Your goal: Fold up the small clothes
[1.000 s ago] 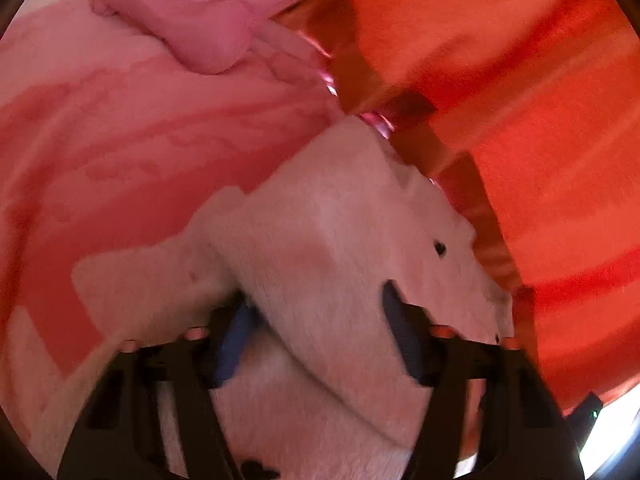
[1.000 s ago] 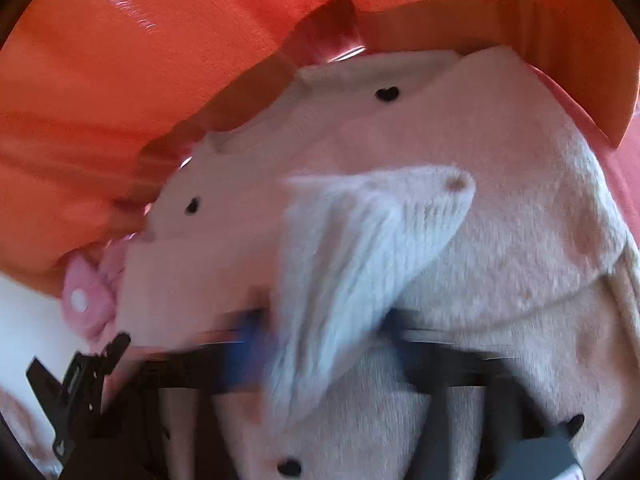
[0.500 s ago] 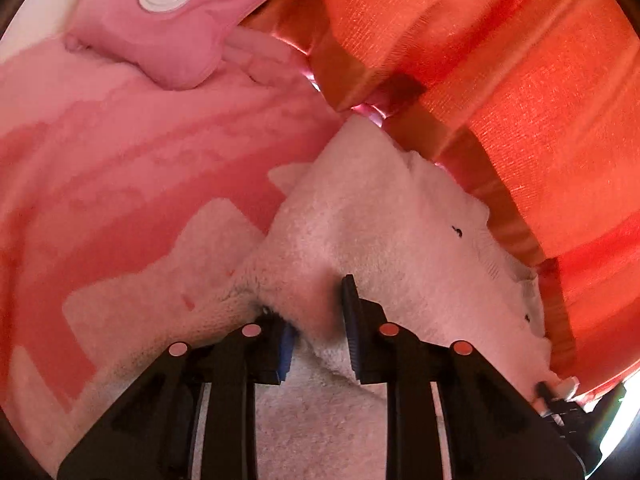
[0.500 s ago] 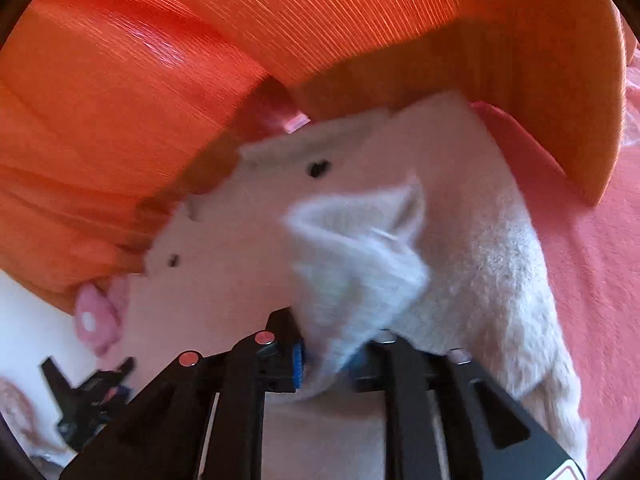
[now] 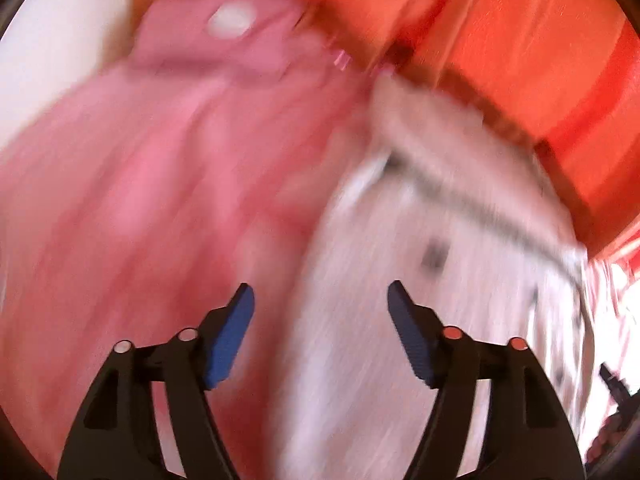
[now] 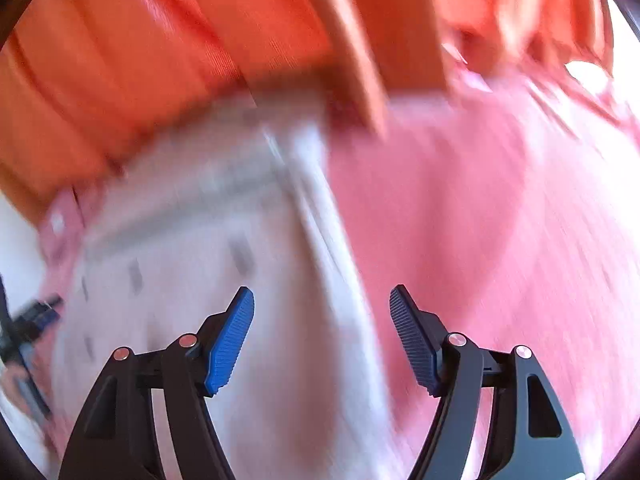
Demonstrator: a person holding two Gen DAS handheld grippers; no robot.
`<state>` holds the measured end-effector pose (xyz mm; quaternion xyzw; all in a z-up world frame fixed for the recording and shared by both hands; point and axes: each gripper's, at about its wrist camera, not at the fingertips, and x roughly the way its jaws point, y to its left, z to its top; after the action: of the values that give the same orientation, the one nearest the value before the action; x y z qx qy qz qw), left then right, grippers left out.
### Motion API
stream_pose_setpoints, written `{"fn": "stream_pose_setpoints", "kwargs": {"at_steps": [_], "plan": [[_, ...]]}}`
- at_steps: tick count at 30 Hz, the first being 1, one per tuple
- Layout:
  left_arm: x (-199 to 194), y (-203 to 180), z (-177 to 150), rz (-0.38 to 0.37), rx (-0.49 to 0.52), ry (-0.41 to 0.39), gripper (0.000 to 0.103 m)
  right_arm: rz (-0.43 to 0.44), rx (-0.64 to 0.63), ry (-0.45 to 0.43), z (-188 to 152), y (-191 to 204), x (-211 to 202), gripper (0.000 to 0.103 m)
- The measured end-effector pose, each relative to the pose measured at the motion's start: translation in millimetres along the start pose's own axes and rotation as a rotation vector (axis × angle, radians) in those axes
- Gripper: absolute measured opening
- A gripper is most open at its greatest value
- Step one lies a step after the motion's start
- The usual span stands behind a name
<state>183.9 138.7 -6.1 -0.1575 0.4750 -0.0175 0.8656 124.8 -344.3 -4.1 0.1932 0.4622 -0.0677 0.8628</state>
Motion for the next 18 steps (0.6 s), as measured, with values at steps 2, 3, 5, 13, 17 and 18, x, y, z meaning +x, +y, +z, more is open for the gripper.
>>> {"fn": "stream_pose_setpoints", "kwargs": {"at_steps": [2,3,5,13,17,18], "plan": [[-11.1,14.0,-30.0,-0.044,-0.030,0.043,0.069,0.069,0.061,0.068,-37.7,-24.0,-12.1,0.070],[-22.0,12.4,-44.6,-0.050,-0.012,0.027,0.070,0.096,0.071,0.035,-51.3,-23.2,-22.2,0.070],[-29.9,5.1,-58.3,-0.075,-0.003,0.045,0.080,0.140,0.087,0.060,-61.2,-12.7,-22.2,0.070],[-28.2,-6.3,-57.2,-0.181,-0.109,0.132,0.012,0.166,0.182,0.029,-40.8,-4.0,-29.0,0.009],[-74.3,-4.0,-62.4,-0.223,-0.052,0.076,0.006,0.167,0.119,-0.069,-48.2,-2.5,-84.0,0.007],[-89.8,-0.3,-69.1,-0.244,-0.040,0.069,0.006,0.168,0.096,-0.079,-55.9,-2.0,-99.4,0.006]]}}
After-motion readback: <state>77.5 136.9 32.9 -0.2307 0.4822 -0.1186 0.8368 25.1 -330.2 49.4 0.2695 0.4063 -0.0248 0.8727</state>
